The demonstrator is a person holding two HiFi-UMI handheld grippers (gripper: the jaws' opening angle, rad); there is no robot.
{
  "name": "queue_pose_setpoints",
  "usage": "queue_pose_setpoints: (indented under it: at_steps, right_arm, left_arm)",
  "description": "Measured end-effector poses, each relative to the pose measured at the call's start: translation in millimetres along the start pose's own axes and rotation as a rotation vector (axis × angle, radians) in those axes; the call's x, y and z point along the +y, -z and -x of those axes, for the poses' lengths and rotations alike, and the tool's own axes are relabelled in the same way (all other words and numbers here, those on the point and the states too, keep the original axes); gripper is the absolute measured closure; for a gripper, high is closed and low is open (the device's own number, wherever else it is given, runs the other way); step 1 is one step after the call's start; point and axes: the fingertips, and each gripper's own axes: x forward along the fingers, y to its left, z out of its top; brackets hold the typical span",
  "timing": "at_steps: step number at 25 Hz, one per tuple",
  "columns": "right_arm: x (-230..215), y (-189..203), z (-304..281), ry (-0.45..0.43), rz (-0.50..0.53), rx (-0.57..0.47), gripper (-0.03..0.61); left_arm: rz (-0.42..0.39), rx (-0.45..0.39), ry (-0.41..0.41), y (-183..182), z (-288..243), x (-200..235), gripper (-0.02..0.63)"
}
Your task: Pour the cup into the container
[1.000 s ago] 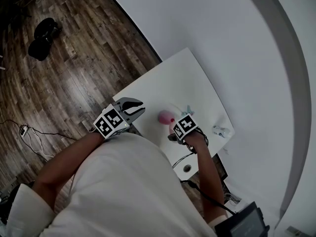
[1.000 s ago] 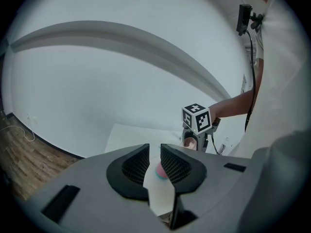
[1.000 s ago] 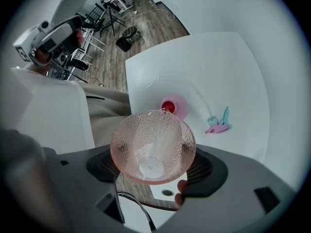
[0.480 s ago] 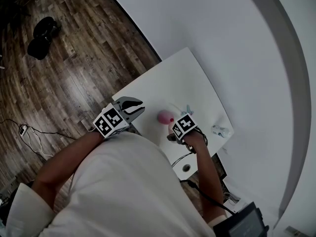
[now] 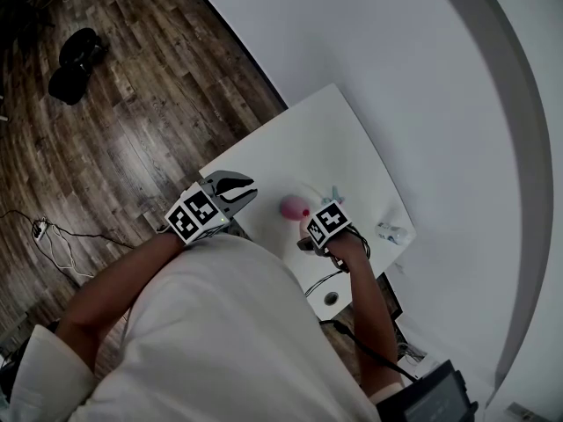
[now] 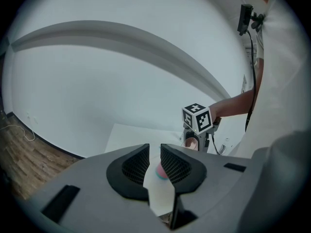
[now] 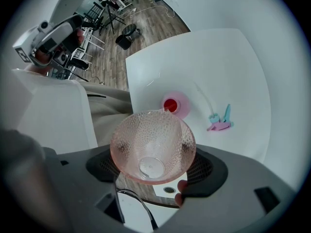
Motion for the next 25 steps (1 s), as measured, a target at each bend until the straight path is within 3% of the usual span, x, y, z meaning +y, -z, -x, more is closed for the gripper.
queue_pose_setpoints:
  at_steps: [25]
  right_arm:
    - [1.6,-1.8,7.2,-0.009,0.005,0.033,0.204]
  left_arm:
    - [0.010,-0.008,-0.003,0.6,5.0,5.0,0.549]
